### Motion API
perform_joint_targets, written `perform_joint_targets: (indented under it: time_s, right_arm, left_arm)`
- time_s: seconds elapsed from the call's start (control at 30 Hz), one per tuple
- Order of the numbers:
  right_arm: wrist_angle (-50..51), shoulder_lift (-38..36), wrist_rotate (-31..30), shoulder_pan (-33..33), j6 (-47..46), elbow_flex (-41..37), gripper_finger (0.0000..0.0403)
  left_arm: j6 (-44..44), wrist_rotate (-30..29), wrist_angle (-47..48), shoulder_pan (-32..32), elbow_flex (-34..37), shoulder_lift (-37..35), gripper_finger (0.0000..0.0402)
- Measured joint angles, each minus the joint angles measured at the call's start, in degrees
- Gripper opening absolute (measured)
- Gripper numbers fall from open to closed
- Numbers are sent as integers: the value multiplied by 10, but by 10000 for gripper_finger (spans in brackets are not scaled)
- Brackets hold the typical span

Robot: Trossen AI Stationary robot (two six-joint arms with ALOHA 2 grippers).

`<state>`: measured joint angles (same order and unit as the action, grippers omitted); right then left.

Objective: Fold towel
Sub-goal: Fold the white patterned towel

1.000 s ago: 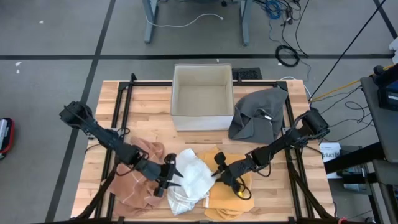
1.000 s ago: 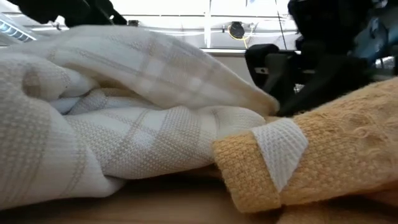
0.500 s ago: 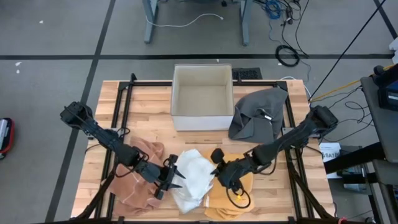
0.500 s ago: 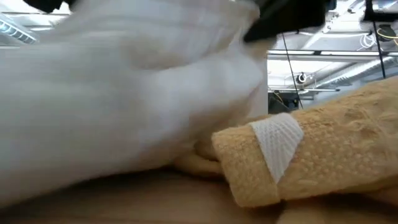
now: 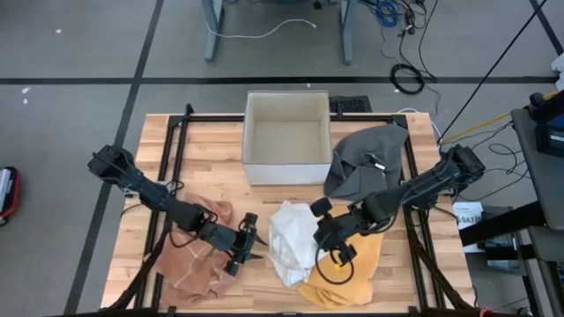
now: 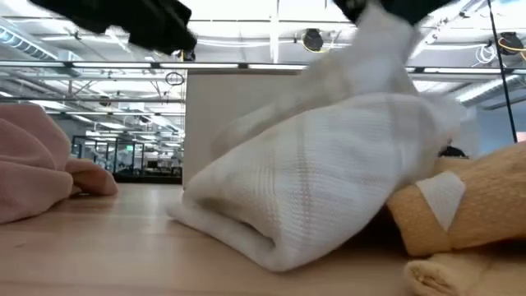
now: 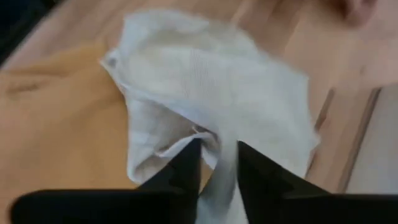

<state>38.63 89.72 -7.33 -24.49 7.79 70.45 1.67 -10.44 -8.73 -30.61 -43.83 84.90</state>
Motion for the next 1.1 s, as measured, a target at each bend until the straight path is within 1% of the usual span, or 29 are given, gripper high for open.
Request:
perform_joint_targets:
  time_s: [0.1,0.17,0.3,0.47,0.67,0.7,0.77,0.83,0.87,0.97,1.07,1.1]
  right_arm:
    - [-10,5,0,0,-23,-27,126]
    - [-21,9,1,0,-33,-43,140]
    - [-44,11,1,0,-48,-71,140]
    - [-42,11,0,-2,-57,-78,104]
    - [-41,11,-1,-5,-47,-78,31]
    - [-41,11,-1,-7,-43,-78,17]
    - [-40,10,-2,-8,-36,-78,6]
    - [-41,6,-8,-11,-38,-78,7]
    - [-40,3,-15,-11,-38,-78,6]
    - [-36,-5,-27,-12,-37,-78,2]
    - [-17,-17,-50,-11,-40,-70,2]
    - [-12,-22,-56,-11,-39,-67,2]
  left_arm:
    - [9,14,-16,2,0,34,182]
    - [29,14,-35,4,0,57,182]
    - [89,0,-93,14,0,96,182]
    - [120,-3,-92,44,0,132,182]
    - [136,-2,-94,77,0,138,181]
    - [142,4,-94,81,0,138,180]
    - [155,41,-91,92,0,138,172]
    - [167,89,-87,102,0,138,155]
    - [171,102,-84,106,0,138,142]
    - [189,105,-77,118,0,138,94]
    - [224,113,-78,128,-2,138,31]
    - [232,115,-77,130,-6,138,17]
